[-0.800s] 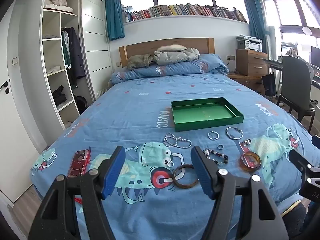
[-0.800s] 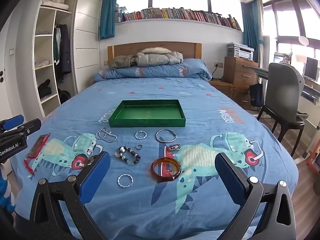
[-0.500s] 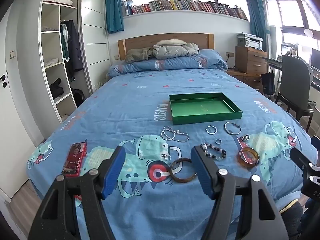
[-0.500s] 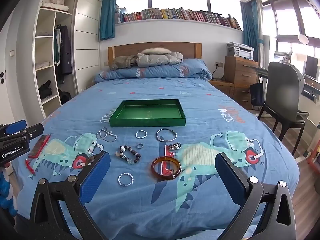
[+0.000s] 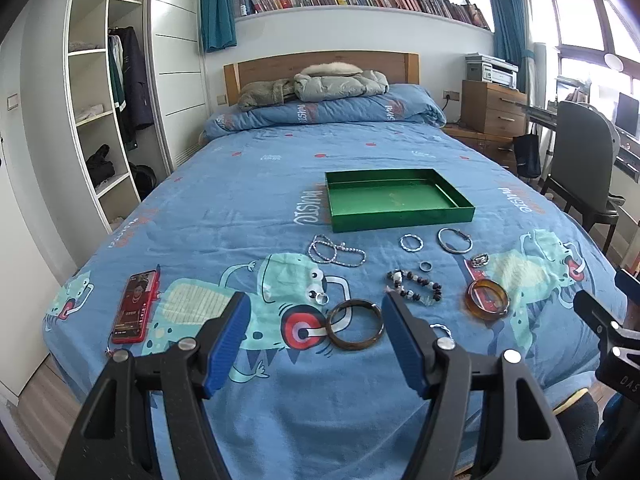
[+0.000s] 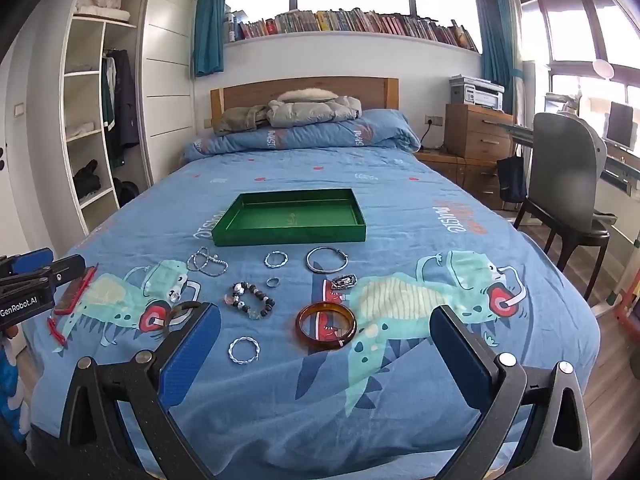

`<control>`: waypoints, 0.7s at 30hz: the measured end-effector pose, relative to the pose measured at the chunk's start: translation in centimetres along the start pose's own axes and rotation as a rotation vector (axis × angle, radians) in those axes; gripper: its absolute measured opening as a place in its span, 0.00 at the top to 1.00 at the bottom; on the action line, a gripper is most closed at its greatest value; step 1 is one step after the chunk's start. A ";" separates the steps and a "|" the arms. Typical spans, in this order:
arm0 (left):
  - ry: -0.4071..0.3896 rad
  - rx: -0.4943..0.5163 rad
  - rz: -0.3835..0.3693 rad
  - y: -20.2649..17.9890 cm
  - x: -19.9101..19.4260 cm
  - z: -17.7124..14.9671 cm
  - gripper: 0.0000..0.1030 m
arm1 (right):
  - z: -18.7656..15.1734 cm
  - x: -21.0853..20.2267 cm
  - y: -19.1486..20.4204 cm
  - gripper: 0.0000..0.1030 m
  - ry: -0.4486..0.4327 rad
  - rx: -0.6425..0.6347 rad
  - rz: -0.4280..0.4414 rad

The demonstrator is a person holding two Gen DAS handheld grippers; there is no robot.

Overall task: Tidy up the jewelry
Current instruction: 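Move both tools toward the jewelry laid out on the duvet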

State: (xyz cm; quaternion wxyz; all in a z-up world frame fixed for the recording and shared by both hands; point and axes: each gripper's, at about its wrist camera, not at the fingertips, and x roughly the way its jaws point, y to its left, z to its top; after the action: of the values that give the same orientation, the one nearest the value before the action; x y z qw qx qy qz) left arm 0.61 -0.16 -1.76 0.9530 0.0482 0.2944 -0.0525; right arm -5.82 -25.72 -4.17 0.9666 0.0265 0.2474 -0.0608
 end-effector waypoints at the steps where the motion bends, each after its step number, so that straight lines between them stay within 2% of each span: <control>1: 0.002 -0.005 -0.005 0.0 0.0 0.0 0.36 | 0.0 0.0 0.0 0.00 0.000 -0.002 -0.001; 7: 0.003 -0.002 -0.032 -0.8 -0.3 0.1 0.36 | 0.0 -0.3 -0.3 0.00 0.003 0.010 0.003; 21: 0.016 0.029 -0.032 -3.7 -0.8 0.1 0.36 | -0.1 -0.7 -1.2 0.02 0.000 -0.019 0.010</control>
State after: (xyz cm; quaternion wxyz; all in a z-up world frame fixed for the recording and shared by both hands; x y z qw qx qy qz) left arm -0.51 -3.73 -1.45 0.9488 0.0579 0.3021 -0.0717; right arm -6.63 -26.88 -3.93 0.9671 0.0184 0.2479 -0.0538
